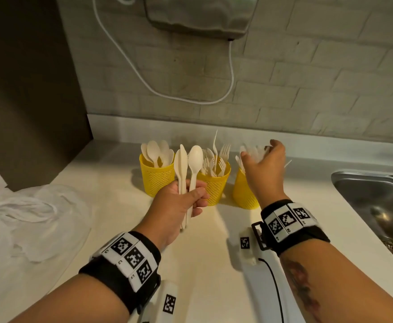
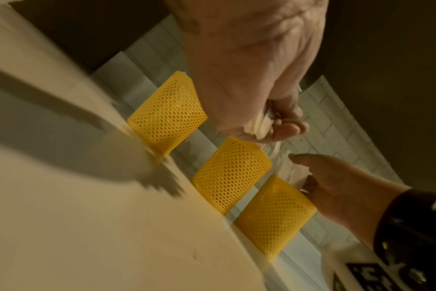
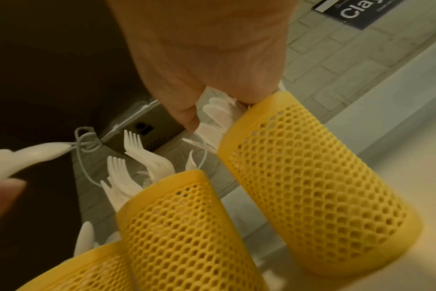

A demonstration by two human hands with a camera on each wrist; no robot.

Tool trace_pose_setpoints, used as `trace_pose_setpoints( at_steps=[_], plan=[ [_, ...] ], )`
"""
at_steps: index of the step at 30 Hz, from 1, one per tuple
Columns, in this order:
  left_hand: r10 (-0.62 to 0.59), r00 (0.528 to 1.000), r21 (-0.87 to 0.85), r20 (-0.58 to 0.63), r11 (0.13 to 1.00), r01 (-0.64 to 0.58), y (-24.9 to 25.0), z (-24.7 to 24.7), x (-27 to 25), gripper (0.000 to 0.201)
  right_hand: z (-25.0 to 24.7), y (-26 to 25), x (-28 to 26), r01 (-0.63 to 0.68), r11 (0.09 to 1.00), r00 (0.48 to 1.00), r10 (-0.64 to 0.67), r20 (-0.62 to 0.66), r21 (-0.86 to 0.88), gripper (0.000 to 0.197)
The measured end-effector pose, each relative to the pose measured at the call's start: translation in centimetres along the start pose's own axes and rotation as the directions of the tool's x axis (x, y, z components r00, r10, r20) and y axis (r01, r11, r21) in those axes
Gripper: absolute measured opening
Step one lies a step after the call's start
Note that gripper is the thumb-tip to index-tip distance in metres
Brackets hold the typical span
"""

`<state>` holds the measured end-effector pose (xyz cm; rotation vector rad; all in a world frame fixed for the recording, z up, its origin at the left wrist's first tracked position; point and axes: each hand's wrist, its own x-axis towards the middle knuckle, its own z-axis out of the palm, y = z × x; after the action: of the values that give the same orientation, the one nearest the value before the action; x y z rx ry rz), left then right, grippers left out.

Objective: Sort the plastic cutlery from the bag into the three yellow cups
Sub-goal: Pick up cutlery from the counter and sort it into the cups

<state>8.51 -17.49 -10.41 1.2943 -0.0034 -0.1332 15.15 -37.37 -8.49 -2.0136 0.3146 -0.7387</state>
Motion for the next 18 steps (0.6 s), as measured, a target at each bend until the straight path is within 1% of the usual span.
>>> trace_pose_setpoints(
  at_steps=[1,2,4,5,6,7,8,9,10,11,14,15,18],
  plan=[
    [0.014,1.0,0.017,-0.002,1.0,-0.014,0.0,0.1,0.1,0.011,-0.2,-0.4,-0.4,0.073,0.996,0.996,-0.075,-0.042,-0.043,0.078],
    [0.032,0.999,0.031,-0.003,0.999,-0.032,0.0,0.1,0.1,0.011,-0.4,-1.1,-1.0,0.163,0.984,0.981,-0.17,-0.095,-0.078,0.075],
    [0.085,0.996,0.064,-0.013,0.994,-0.084,-0.2,0.3,0.3,0.011,-0.8,-2.7,-2.7,0.344,0.932,0.914,-0.36,-0.186,-0.112,0.061],
    [0.104,0.994,0.074,-0.024,0.992,-0.102,-0.4,0.4,0.4,0.012,-0.7,-3.6,-3.9,0.403,0.909,0.893,-0.417,-0.169,-0.109,0.049],
    [0.112,0.993,0.068,-0.028,0.992,-0.11,-0.3,0.7,0.4,0.011,-0.6,-4.6,-5.1,0.436,0.895,0.892,-0.443,-0.083,-0.091,0.037],
    [0.111,0.993,0.055,-0.04,0.992,-0.109,-0.3,1.1,0.5,0.01,-0.3,-5.4,-6.5,0.442,0.893,0.897,-0.437,0.068,-0.083,0.026],
    [0.093,0.994,0.025,-0.052,0.995,-0.092,-0.1,1.4,0.5,0.014,0.1,-5.9,-7.8,0.435,0.896,0.883,-0.405,0.239,-0.088,0.019],
    [0.052,0.997,-0.019,-0.057,0.998,-0.054,0.2,1.7,0.5,0.024,0.6,-6.2,-9.0,0.426,0.901,0.855,-0.369,0.365,-0.087,0.018],
    [0.009,0.999,-0.076,-0.05,0.997,-0.013,0.6,1.9,0.3,0.034,1.1,-6.2,-9.9,0.413,0.908,0.835,-0.348,0.426,-0.069,0.018],
    [-0.009,0.999,-0.102,-0.036,0.995,0.005,0.6,1.8,0.4,0.041,1.5,-6.2,-10.5,0.395,0.918,0.833,-0.339,0.437,-0.041,0.017],
    [-0.016,1.0,-0.096,-0.018,0.995,0.014,1.0,1.7,0.1,0.047,2.1,-6.3,-10.5,0.304,0.953,0.861,-0.269,0.431,-0.013,0.012],
    [-0.037,0.999,-0.076,-0.032,0.996,0.035,0.9,1.5,0.1,0.048,2.1,-6.4,-10.3,0.273,0.961,0.86,-0.231,0.455,-0.028,0.011],
    [-0.07,0.997,-0.09,-0.008,0.994,0.069,0.1,1.0,0.7,0.046,2.1,-6.9,-10.1,0.208,0.975,0.847,-0.139,0.513,-0.08,0.012]
  ],
)
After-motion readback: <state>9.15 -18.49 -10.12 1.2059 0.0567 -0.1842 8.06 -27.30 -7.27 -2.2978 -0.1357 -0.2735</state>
